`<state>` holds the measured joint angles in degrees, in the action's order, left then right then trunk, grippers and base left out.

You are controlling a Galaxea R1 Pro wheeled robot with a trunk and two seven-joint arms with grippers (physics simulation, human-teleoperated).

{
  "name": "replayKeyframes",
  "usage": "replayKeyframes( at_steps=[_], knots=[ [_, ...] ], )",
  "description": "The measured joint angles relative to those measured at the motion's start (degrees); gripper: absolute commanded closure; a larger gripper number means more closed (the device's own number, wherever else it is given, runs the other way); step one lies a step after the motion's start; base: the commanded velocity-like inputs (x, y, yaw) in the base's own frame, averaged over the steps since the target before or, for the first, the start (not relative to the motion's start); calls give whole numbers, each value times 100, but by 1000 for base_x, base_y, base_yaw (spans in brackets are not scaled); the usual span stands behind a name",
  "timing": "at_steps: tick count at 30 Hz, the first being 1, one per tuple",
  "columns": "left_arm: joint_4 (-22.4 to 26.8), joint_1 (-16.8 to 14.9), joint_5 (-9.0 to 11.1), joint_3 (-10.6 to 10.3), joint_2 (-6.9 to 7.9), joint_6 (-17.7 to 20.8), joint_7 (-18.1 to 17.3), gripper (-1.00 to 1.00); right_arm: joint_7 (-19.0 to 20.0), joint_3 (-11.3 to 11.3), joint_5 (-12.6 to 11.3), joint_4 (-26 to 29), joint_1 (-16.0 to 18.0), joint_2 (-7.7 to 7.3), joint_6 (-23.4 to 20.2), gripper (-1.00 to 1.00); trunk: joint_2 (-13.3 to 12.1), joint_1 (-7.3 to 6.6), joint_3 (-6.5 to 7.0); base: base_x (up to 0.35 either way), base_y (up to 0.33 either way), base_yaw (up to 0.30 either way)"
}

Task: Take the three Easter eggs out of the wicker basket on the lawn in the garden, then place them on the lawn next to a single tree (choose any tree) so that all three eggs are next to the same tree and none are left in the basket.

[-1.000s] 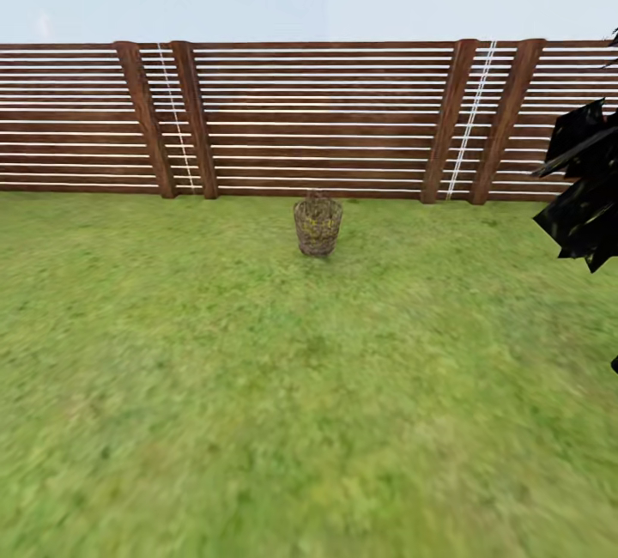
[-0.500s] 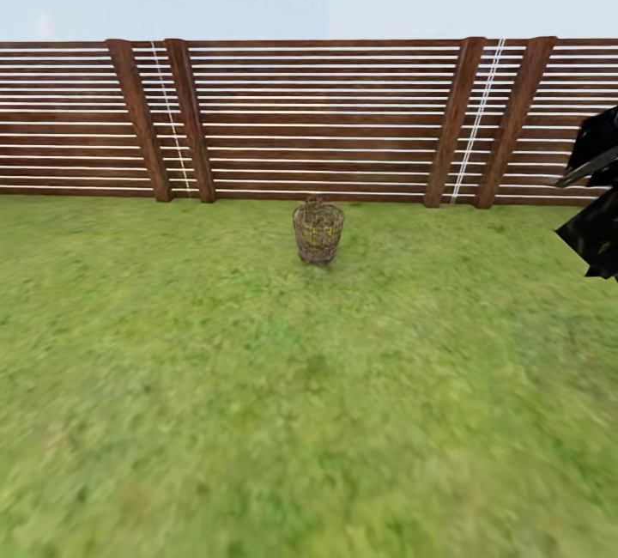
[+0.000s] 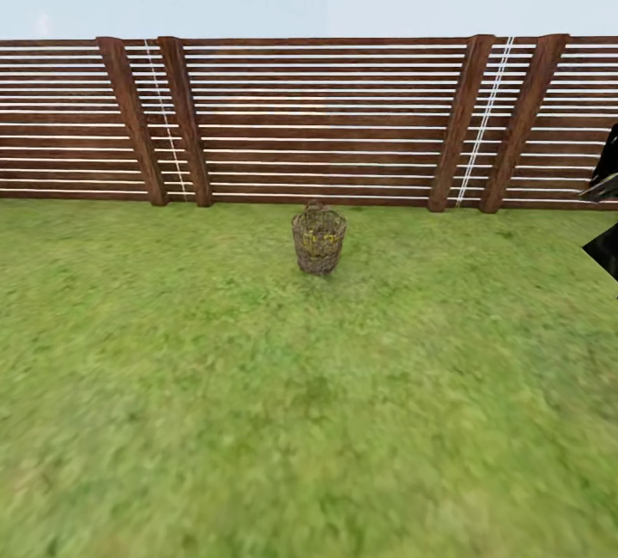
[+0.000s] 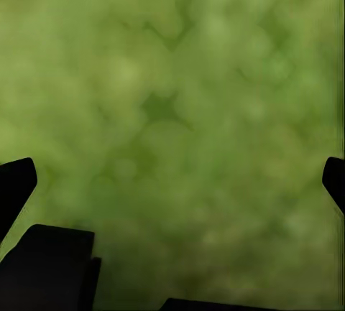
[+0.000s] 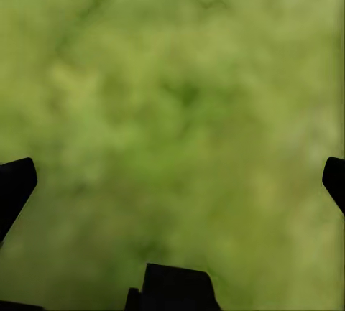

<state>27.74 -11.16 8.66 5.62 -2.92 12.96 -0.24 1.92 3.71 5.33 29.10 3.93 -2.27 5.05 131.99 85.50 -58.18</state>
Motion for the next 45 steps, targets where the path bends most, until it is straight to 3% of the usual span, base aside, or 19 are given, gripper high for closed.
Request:
replayKeyframes(
  at_steps=[15, 35, 45],
  knots=[
    [1, 1, 1, -1, -1, 0, 0, -100, 1, -1, 1, -8, 1, -7, 0, -100, 0, 1, 0, 300, -110, 223],
    [24, 0, 4, 0, -2, -7, -6, -100, 0, 0, -6, -8, 0, -8, 0, -100, 0, 3, 0, 12, -6, 27],
    [9, 1, 1, -7, -3, -9, -7, -100, 0, 0, -8, -8, 0, -10, 0, -100, -361, -194, 161, 0, 0, 0]
  ],
)
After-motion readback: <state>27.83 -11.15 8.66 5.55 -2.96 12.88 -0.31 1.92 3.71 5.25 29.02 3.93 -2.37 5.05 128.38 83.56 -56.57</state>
